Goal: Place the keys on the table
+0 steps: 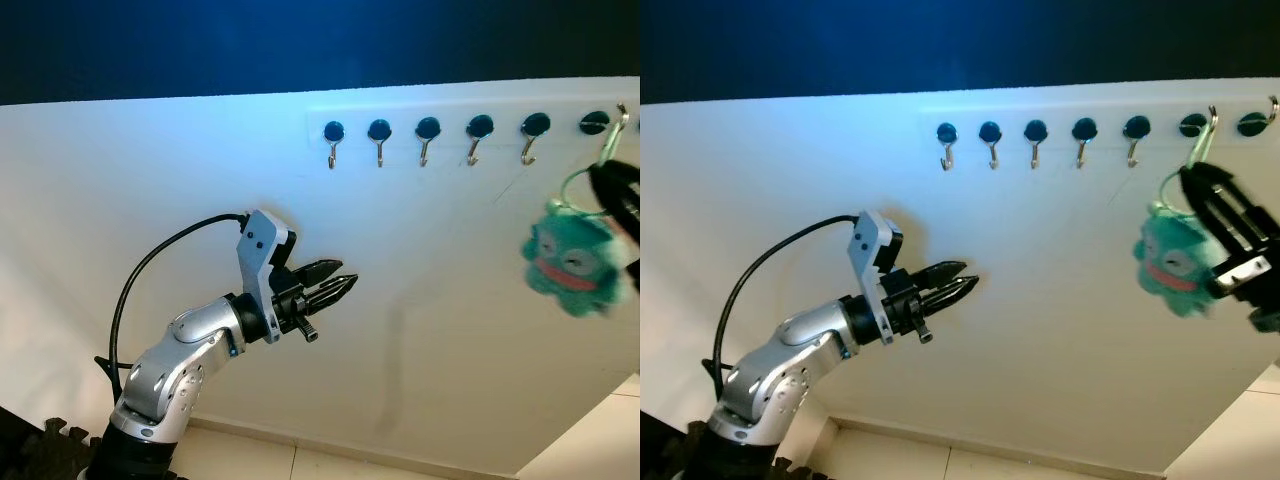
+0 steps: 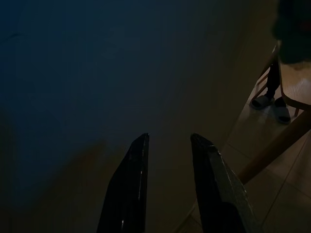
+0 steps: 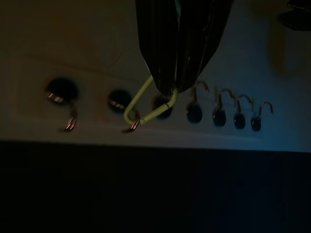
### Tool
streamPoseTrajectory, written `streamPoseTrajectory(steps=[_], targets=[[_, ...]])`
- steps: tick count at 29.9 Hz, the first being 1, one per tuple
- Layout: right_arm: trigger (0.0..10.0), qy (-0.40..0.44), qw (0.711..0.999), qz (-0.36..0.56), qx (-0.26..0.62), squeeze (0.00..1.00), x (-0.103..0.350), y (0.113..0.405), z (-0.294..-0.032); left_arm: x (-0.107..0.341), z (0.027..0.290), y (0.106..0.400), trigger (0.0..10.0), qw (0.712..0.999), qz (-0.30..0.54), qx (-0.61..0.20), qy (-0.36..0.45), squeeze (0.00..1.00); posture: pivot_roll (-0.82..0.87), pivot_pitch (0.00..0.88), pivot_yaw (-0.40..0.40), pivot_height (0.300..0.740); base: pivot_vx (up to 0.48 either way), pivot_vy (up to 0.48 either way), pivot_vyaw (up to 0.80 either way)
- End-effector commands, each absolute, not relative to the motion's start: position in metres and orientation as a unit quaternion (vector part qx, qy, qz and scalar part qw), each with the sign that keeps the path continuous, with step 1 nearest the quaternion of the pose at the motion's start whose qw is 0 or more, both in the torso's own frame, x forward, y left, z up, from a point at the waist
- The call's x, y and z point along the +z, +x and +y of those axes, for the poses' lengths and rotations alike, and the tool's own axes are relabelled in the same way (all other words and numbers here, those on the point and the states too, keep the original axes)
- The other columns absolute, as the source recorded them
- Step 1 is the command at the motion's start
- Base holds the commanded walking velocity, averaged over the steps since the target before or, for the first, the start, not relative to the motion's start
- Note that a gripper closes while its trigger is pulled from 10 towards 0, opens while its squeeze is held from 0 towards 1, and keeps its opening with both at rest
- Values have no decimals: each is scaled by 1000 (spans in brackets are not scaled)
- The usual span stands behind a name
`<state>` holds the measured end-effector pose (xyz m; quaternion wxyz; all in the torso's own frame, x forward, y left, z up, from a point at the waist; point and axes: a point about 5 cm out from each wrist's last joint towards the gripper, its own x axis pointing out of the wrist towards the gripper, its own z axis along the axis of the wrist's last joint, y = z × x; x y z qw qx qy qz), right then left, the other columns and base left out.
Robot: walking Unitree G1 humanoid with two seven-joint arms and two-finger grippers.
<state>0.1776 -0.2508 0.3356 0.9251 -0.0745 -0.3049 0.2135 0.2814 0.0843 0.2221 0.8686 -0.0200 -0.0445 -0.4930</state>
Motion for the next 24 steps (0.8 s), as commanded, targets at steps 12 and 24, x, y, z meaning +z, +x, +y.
streamPoseTrajectory(steps=[12,24], targets=[[10000,-67,946,-221,226,0,304,171,-252,216,85,282,10000,868,-31,-496,-11,0,-134,124,140,740,0,0,0],[10000,-65,956,-235,163,0,306,183,-268,216,86,282,10000,867,-28,-497,-9,0,-128,129,145,740,0,0,0]])
